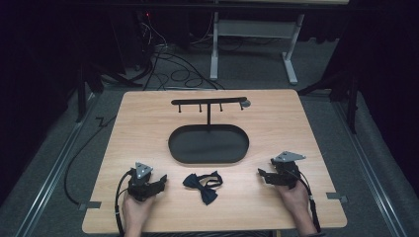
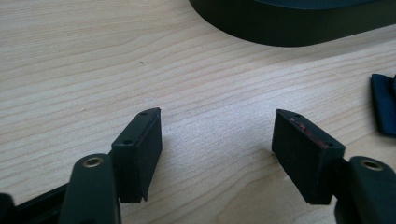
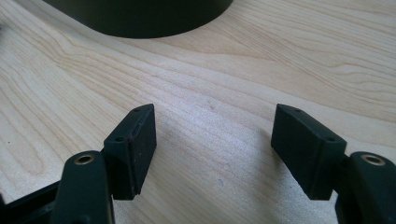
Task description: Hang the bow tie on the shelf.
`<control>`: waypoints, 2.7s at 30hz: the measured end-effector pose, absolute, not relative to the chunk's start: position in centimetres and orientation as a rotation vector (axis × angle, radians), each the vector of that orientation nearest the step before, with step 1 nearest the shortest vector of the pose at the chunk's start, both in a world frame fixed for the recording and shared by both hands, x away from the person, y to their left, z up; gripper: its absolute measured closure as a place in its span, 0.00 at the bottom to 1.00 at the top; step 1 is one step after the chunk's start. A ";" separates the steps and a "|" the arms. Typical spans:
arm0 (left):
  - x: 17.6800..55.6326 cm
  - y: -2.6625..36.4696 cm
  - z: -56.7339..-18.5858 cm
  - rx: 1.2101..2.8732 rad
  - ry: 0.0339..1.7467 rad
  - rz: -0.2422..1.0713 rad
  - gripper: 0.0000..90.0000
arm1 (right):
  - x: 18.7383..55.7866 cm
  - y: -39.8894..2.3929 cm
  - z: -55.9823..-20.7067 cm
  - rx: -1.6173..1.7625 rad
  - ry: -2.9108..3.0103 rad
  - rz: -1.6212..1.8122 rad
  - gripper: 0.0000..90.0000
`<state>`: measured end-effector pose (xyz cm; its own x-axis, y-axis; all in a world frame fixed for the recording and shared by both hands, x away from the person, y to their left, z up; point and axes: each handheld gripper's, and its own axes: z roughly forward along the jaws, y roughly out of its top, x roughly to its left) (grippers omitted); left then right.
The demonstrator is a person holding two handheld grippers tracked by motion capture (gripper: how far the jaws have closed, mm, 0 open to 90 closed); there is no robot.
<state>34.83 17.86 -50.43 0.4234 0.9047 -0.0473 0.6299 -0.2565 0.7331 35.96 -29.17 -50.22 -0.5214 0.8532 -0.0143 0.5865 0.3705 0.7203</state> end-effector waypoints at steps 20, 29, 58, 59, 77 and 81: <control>34.7 16.3 -47.7 1.983 1.178 0.367 0.46 | 36.0 -29.2 -50.2 1.251 2.251 0.947 0.36; 34.8 14.9 -46.8 2.026 1.099 0.335 0.49 | 36.0 -29.2 -50.2 1.254 2.250 0.948 0.36; 35.9 9.8 -45.7 2.094 0.918 0.231 0.56 | 36.0 -29.2 -50.2 1.247 2.253 0.947 0.36; 35.9 9.6 -45.8 2.095 0.917 0.226 0.56 | 36.0 -29.2 -50.2 1.253 2.252 0.948 0.36; 36.4 7.2 -46.9 2.155 0.876 0.224 0.57 | 36.0 -29.2 -50.2 1.247 2.253 0.947 0.36; 36.6 6.9 -47.2 2.161 0.876 0.217 0.58 | 36.0 -29.2 -50.2 1.247 2.253 0.947 0.36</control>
